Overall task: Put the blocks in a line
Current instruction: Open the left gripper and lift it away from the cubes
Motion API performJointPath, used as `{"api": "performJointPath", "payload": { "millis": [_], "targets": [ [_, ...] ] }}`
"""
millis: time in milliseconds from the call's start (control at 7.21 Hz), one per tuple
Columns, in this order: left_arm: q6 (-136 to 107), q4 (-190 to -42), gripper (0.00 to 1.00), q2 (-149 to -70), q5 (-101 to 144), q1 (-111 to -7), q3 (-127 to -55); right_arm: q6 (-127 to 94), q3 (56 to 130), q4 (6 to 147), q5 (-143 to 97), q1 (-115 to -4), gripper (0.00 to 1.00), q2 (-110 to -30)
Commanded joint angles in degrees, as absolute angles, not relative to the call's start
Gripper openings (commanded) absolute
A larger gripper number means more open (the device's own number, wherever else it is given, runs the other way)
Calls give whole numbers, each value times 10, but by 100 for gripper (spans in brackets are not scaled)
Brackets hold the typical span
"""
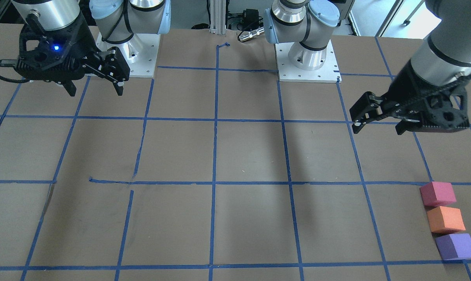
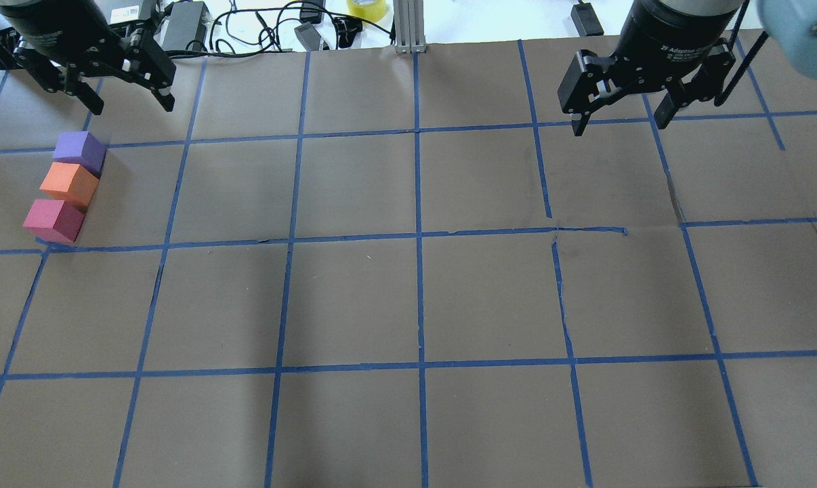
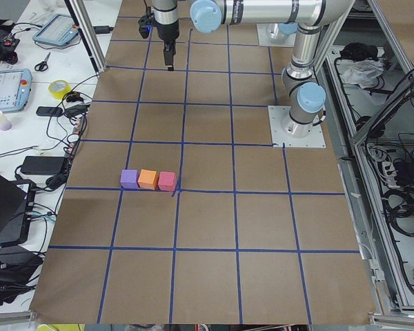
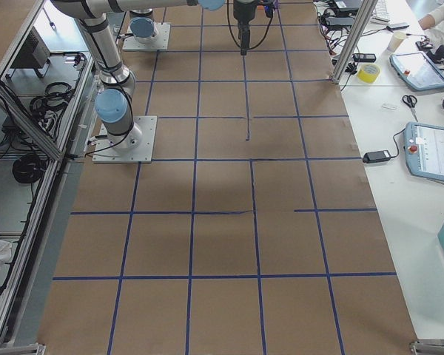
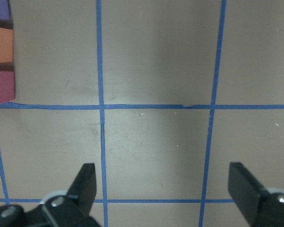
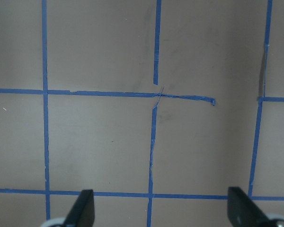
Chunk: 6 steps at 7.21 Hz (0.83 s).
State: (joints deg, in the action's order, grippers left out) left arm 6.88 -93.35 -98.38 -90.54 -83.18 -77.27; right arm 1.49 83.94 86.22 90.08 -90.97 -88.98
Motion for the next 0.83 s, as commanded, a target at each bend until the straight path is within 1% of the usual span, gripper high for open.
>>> {"api": "performJointPath", "payload": {
  "millis": [0,139,277,694],
  "targets": [
    [-6,-933,100,-951,-909,-879,-801,15,839,862,901,-909,100,-890],
    [-18,-932,100,-932,-909,-879,-825,15,839,862,901,-910,100,-889],
    [-83,-892,100,-919,-907,-877,-837,15,839,862,901,-910,100,-889],
    [-84,-882,100,-916,-909,-872,-840,15,839,862,901,-910,100,-889]
  ]
}}
